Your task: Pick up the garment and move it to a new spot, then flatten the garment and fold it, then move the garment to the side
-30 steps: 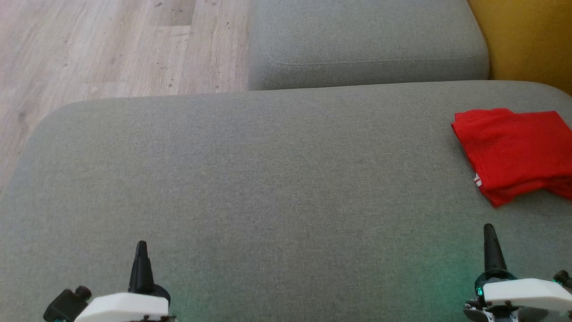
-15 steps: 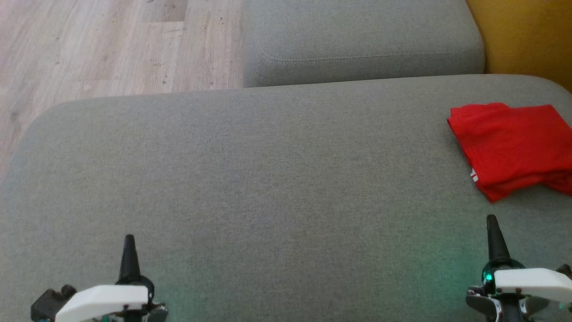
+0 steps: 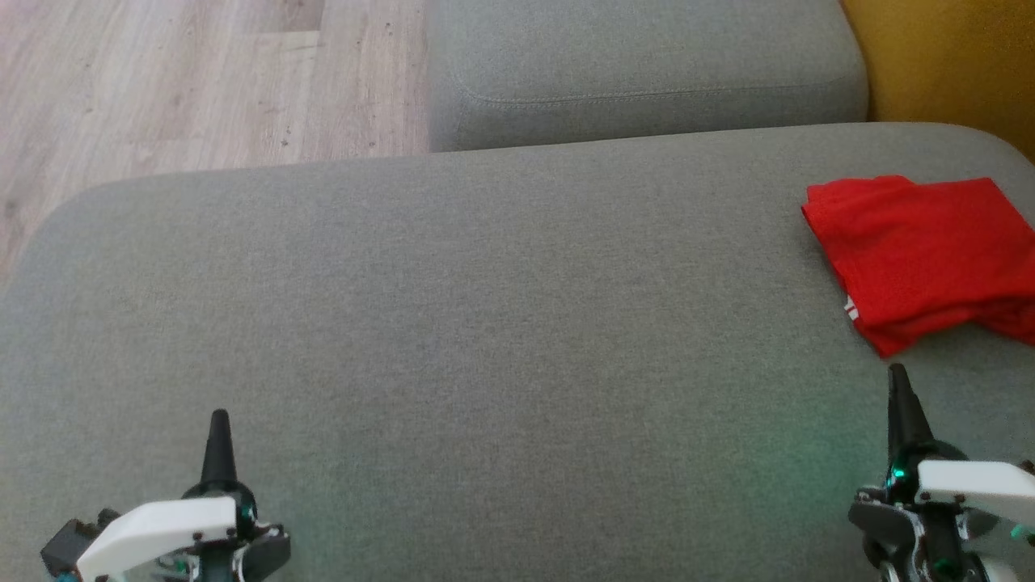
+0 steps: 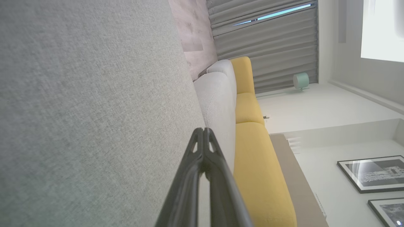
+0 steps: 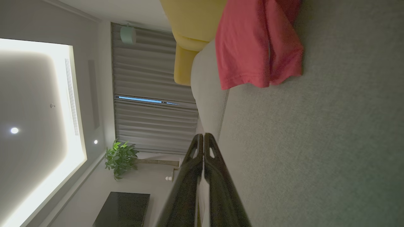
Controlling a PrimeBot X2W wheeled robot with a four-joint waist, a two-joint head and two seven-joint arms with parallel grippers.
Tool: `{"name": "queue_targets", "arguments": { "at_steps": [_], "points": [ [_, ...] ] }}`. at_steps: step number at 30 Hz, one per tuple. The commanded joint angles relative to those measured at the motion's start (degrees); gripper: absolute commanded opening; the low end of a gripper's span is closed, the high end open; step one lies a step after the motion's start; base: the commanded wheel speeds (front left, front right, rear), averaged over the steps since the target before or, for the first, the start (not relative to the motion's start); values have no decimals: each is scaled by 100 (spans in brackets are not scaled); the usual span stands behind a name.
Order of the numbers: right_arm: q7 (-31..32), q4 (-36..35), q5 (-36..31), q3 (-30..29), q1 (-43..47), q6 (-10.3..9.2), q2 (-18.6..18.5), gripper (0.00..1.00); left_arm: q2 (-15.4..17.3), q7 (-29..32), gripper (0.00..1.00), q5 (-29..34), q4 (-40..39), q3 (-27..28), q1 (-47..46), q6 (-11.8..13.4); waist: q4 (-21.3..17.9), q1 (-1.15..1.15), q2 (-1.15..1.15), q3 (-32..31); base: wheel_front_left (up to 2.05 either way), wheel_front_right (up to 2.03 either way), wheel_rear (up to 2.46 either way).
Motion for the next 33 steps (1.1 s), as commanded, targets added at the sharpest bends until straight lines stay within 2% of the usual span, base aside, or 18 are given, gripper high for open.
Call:
{"name": "queue_targets", "arguments": {
  "at_steps": [1, 15, 33],
  "points": [
    [54, -177, 177, 75, -380, -4, -141, 0, 45, 46, 0, -173, -146, 262, -336, -58, -9, 0, 0, 7, 0, 0, 0],
    [295, -87, 1089, -36, -649, -4, -140, 0, 29, 291, 0, -1153, -55, 555, -546, -181, -98, 0, 0, 77, 0, 0, 0],
    [331, -82, 1084, -76, -660, -4, -114, 0, -3, 333, 0, -1144, -50, 607, -555, -185, -101, 0, 0, 79, 0, 0, 0]
  ]
}}
